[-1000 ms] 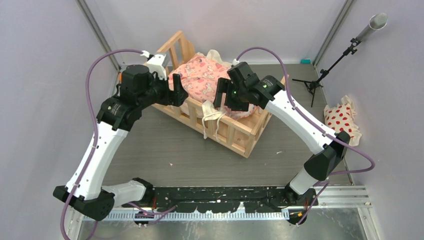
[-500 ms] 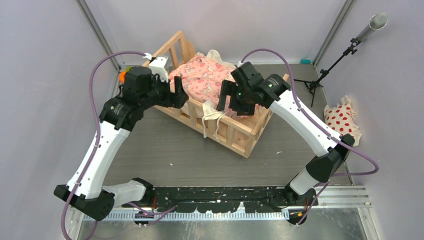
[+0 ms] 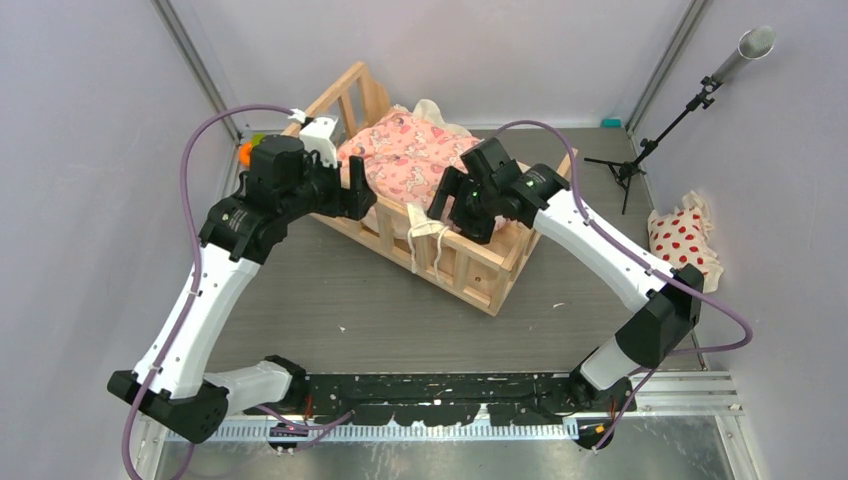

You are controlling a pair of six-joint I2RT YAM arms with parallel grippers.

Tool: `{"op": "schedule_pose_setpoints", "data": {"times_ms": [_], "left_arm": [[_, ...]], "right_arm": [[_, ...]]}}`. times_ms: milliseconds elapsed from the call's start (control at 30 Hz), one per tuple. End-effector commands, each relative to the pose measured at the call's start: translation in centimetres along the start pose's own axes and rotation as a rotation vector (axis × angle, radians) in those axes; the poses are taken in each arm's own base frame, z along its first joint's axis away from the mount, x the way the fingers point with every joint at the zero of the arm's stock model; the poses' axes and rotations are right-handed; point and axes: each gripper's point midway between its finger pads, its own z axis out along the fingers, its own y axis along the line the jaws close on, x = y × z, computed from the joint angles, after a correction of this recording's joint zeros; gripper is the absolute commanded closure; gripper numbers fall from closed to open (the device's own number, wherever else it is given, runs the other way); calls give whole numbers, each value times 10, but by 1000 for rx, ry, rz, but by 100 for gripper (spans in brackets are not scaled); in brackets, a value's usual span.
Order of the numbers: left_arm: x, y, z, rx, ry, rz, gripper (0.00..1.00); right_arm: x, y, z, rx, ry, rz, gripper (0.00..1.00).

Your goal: Set up the pet bed

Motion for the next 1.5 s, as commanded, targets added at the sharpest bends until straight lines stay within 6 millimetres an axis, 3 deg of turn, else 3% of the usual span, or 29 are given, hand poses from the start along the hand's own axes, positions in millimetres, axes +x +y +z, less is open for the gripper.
{"op": "schedule_pose_setpoints", "data": {"times_ms": [0, 267, 333, 567, 800, 967, 1133, 1300, 1467], "left_arm": [[-7, -1, -10, 2, -49, 17, 21], [-6, 2, -16, -15, -55, 28, 21], [-8, 2, -16, -16, -56, 32, 21], [-22, -13, -19, 53, -71, 36, 22], [-20, -38, -21, 197, -69, 31, 22], [-24, -56, -21, 297, -77, 13, 22], [-40, -87, -20, 462, -98, -20, 22], [-46, -115, -5, 521, -81, 26, 22], [-30, -136, 22, 577, 0, 52, 22]], "right_arm": [[-10, 33, -10, -193, -22, 131, 23], [-39, 24, -13, -207, -112, 174, 92], [-49, 21, -16, -210, -143, 168, 99], [-87, 17, -41, -188, -298, -12, 100], [-111, -3, -60, -71, -438, -173, 99], [-117, -9, -72, -43, -479, -261, 99], [-121, -9, -79, -42, -493, -279, 99], [-135, -5, -86, -65, -512, -212, 99], [-143, 1, -87, -103, -498, -163, 100]]}}
